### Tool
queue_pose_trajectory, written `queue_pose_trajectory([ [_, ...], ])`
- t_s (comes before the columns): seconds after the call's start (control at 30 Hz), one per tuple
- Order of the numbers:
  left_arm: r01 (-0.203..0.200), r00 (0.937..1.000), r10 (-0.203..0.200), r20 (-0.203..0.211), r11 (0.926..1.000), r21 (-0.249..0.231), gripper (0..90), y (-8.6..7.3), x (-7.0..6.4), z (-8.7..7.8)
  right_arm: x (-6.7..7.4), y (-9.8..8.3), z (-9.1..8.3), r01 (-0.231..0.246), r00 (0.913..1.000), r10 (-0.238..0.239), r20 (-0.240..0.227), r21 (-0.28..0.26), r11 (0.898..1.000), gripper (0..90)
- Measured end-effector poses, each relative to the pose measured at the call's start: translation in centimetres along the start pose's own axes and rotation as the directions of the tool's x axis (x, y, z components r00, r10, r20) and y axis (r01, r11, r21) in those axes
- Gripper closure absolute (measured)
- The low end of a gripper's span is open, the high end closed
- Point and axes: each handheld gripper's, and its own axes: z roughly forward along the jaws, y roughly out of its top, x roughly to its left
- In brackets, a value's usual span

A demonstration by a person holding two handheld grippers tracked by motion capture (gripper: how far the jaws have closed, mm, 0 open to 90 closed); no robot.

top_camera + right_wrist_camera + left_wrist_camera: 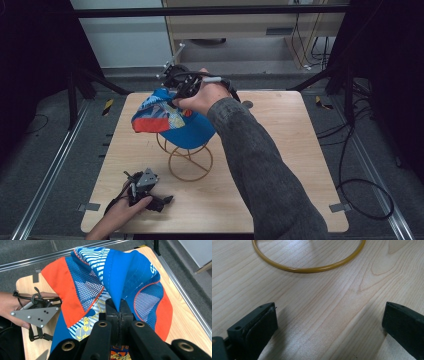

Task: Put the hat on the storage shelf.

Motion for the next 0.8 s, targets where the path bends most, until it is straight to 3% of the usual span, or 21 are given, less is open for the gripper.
queue_pose_trajectory([
  [0.8,-0.001,1.0,0.001,0.001,1.0,0.0,0.0,-0.01,0.0,-0.01,0.23,-0.17,0.85,0.004,0.9999,-0.004,-0.011,0.018,1.0,84.2],
])
